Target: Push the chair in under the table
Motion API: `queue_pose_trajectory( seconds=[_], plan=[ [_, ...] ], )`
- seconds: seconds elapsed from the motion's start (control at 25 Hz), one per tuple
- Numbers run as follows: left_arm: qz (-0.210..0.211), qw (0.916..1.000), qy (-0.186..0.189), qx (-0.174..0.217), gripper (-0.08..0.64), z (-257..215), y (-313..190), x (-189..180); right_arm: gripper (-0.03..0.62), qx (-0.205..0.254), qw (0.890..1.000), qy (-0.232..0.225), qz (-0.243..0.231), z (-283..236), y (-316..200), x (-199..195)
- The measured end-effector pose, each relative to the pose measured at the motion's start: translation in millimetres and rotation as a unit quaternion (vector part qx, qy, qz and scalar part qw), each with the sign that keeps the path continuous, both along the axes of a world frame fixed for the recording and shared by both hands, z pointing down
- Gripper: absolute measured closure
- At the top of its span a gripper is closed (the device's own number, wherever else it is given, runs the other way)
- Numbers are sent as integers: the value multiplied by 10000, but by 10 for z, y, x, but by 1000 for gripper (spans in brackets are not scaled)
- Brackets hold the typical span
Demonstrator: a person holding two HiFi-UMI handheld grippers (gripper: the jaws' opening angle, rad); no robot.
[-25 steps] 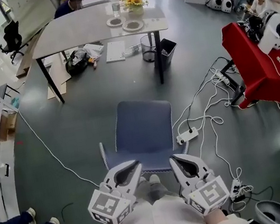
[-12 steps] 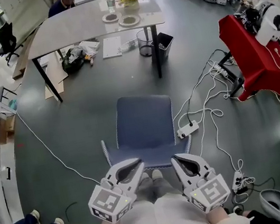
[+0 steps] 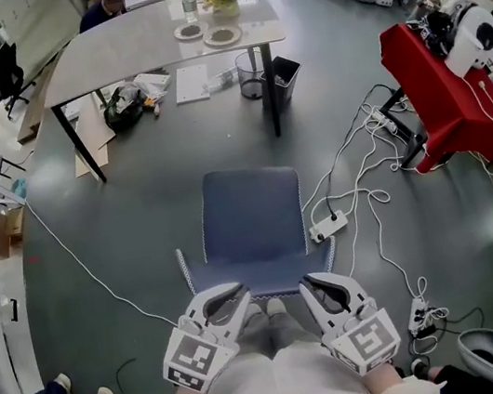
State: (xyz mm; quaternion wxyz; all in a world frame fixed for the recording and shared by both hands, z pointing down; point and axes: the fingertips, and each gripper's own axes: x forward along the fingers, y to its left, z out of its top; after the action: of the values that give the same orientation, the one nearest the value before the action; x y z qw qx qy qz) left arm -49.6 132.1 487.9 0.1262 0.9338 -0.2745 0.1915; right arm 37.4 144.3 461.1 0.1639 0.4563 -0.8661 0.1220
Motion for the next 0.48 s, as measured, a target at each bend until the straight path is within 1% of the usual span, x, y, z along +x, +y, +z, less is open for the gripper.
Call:
queue_pose_trajectory(
  seconds=[0.16, 0.2, 0.24, 0.28, 0.32, 0.4, 0.48],
  plan=[
    [194, 9994, -268, 30, 525, 100, 57, -37, 586, -154, 9993, 284, -207, 144, 84, -45],
    [268, 9990, -339, 59, 501, 130, 72, -39, 579, -216, 9986, 411, -237, 185, 105, -46],
    [344, 9985, -425, 100, 472, 163, 85, -41, 551, -271, 9978, 543, -262, 229, 122, -42],
    [422, 9975, -542, 154, 456, 201, 99, -46, 505, -316, 9968, 667, -298, 274, 136, -39],
    [507, 9961, -690, 212, 448, 242, 114, -55, 473, -347, 9958, 775, -343, 317, 150, -41],
    [690, 9924, -977, 300, 426, 318, 151, -75, 461, -371, 9939, 944, -429, 387, 174, -58],
    [848, 9895, -1129, 321, 396, 374, 190, -70, 447, -389, 9918, 1102, -509, 446, 197, -67]
  ],
)
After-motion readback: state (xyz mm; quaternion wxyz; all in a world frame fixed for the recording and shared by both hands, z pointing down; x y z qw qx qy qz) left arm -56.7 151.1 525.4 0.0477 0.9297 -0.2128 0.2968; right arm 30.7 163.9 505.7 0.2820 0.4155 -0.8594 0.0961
